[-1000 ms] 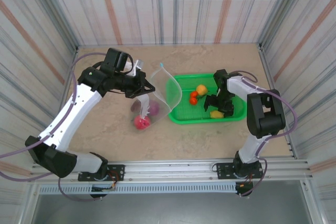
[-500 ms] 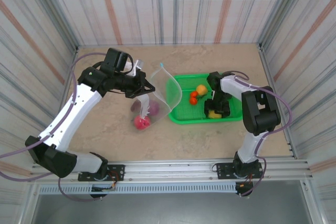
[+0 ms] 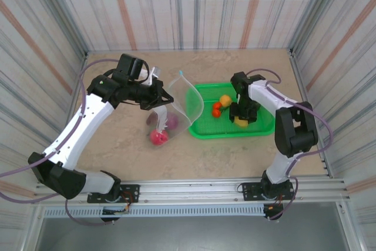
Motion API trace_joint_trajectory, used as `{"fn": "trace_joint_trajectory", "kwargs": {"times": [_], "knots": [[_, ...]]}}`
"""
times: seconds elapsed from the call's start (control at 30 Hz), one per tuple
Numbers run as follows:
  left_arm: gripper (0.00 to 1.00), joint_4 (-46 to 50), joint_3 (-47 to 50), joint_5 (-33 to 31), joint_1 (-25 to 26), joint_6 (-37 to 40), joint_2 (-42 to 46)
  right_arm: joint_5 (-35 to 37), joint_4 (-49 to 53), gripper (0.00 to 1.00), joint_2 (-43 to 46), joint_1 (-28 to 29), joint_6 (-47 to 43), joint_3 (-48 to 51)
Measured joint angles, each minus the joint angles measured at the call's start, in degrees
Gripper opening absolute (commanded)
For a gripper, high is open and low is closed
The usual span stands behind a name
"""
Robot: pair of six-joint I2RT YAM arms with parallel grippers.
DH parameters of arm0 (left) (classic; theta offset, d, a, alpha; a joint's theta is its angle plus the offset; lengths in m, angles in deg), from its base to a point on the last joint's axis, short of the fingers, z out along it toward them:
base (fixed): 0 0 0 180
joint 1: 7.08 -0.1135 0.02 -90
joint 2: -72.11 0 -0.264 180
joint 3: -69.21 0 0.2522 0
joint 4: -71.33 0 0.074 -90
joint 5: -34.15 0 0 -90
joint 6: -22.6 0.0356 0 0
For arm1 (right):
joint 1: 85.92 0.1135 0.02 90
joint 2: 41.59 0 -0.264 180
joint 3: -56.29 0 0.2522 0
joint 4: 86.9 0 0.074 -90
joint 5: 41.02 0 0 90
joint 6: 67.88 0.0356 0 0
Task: Place the food in the zip-top bag and seal the zipper
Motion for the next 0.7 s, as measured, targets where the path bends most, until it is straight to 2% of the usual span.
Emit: {"fn": "trace_joint_trajectory", "kwargs": {"times": [0.33,0.53,0.7], "knots": [[0.00,-0.20,0.00,0.42,0.00,-0.20,-0.07,-1.11,2.78,0.68,13.46,7.74,5.60,-14.73],[0.00,-0.42,-0.04,1.09,0.07,-0.24,-0.63,-9.84,-2.16,0.68,18.45,12.85,8.22,-23.96],[0.00,-1.51,-0.04,2.14,0.04,-1.14,-0.66,-17.16,-6.49,0.68,17.38,16.90,10.38,-26.67]]}}
